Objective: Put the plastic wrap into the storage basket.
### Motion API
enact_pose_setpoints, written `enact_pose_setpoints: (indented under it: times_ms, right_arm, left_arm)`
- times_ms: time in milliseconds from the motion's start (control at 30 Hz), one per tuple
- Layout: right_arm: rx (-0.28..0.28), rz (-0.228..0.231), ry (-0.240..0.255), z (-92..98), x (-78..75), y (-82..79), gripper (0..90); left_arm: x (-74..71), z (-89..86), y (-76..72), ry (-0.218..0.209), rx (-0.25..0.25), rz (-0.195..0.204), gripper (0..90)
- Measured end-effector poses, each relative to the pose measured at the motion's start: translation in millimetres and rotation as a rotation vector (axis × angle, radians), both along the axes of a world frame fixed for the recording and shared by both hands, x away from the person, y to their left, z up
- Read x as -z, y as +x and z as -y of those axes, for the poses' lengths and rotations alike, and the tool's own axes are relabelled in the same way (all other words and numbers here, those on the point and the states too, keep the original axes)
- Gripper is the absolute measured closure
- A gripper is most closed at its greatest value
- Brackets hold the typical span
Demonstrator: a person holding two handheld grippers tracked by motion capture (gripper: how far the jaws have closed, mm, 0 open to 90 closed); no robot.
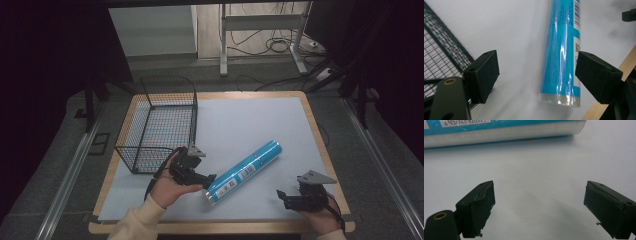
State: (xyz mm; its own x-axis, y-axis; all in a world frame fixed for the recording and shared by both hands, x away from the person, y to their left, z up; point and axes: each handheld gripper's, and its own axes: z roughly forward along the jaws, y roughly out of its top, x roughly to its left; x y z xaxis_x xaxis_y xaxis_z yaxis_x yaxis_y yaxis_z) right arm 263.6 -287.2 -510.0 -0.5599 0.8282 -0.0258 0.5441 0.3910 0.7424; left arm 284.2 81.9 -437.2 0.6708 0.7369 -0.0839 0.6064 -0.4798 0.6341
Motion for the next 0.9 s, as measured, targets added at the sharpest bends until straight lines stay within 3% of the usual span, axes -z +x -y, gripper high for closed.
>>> enact_pose_setpoints:
  times_ms: [900]
  right_arm:
    - [0.001, -0.002, -0.002, 1.3, 0.9, 0.9, 10.4]
  left_arm:
    - [-7.2, 49.7, 25.9, 0.053, 0.058, -0.029, 18.3]
